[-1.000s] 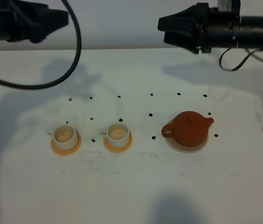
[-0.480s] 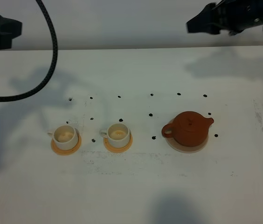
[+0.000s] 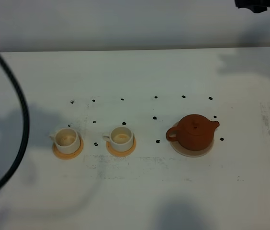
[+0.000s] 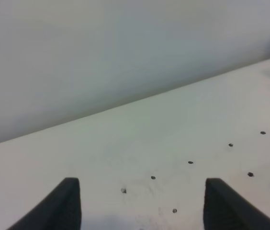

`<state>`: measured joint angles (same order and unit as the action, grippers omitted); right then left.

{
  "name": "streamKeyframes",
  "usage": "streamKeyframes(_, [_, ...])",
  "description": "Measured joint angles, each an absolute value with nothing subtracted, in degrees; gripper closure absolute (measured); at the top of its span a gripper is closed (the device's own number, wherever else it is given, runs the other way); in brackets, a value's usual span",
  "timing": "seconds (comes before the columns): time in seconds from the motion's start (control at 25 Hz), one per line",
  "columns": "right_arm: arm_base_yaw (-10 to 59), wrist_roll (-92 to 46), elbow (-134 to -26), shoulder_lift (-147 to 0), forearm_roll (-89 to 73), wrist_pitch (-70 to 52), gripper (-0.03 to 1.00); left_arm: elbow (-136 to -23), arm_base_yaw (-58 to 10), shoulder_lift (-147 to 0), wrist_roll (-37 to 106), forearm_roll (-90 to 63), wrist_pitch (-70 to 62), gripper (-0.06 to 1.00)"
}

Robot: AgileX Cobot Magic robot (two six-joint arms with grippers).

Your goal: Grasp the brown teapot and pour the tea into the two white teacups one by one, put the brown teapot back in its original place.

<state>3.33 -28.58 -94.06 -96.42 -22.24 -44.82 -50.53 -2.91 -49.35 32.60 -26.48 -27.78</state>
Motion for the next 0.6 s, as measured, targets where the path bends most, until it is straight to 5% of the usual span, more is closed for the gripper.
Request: streamKeyframes(0.6, [3.33,-22.07,-94.06,-95.68,-14.55,-42.92,0.46,-37.70,-2.91,-21.62,0.70,-3.78,-50.75,0.40])
